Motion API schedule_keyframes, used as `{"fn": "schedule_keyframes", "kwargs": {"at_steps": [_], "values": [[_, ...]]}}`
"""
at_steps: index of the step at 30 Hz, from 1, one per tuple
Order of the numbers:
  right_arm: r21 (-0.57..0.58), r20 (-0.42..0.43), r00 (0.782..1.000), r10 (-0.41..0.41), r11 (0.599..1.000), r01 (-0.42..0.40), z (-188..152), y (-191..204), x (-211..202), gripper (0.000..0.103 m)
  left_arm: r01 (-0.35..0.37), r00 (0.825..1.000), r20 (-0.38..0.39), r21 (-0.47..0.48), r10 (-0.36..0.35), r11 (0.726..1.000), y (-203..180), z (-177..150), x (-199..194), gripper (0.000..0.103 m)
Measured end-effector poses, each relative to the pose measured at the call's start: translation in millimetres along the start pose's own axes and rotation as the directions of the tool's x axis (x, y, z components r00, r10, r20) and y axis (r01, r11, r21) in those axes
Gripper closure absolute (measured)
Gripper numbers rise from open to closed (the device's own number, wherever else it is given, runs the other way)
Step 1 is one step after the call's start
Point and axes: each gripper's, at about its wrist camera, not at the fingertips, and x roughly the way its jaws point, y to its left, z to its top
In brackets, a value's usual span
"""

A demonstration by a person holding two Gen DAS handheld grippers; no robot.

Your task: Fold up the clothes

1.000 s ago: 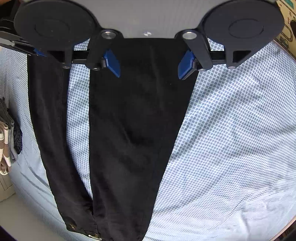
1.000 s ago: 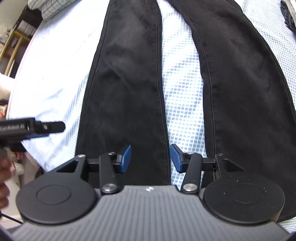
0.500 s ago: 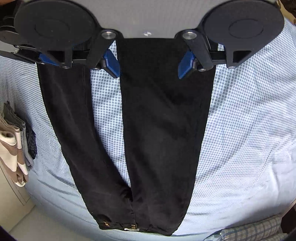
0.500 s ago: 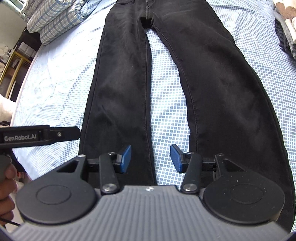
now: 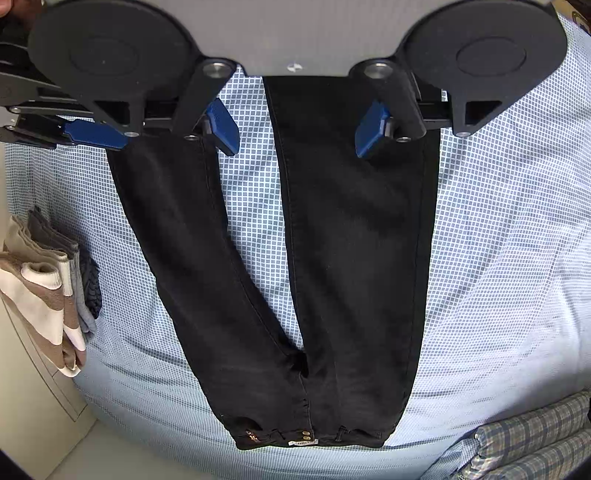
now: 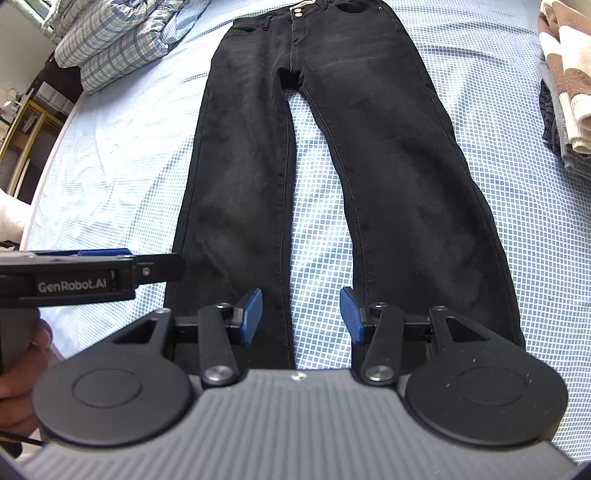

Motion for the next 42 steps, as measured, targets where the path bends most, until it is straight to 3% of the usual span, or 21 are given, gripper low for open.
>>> {"fn": "schedule_keyframes", "kwargs": {"at_steps": [5, 10, 14, 22, 29, 32, 42], "values": [[-0.039, 0.041, 0.998, -0.051, 0.998, 0.053, 3.0, 5.4, -35.1, 0.054, -0.065, 0.997, -0.036, 0.012, 0.065, 0.998, -5.8, 5.7, -24.6, 0.029], [0.012, 0.039, 0.999, -0.036, 0.999, 0.035, 1.0, 1.1, -58.4, 0.054, -0.098, 0.994, -0.048, 0.015, 0.099, 0.995, -12.5, 3.8, -58.7, 0.028], [0.030, 0.057, 0.997, -0.050, 0.998, 0.049, -1.4, 3.3, -74.1, 0.054, -0.102, 0.994, -0.047, 0.019, 0.103, 0.995, -21.4, -1.2, -77.0, 0.022], [0.047, 0.096, 0.993, -0.071, 0.997, 0.067, -4.7, 20.5, -107.6, 0.054, -0.079, 0.995, -0.060, 0.032, 0.081, 0.996, -38.8, -8.3, -105.0, 0.022], [0.064, 0.062, 0.996, -0.068, 0.996, 0.064, -21.2, 33.8, -127.0, 0.054, -0.078, 0.992, -0.095, 0.025, 0.080, 0.997, -44.7, -20.0, -125.1, 0.016], [0.091, 0.038, 0.998, -0.047, 0.995, 0.043, -28.2, 33.5, -131.3, 0.054, -0.082, 0.993, -0.087, 0.045, 0.086, 0.996, -49.0, -28.2, -132.4, 0.008], [0.097, 0.013, 0.999, -0.042, 0.994, 0.041, -36.9, 26.7, -147.8, 0.054, -0.107, 0.988, -0.106, 0.043, 0.111, 0.993, -58.7, -37.8, -144.5, 0.007]]}}
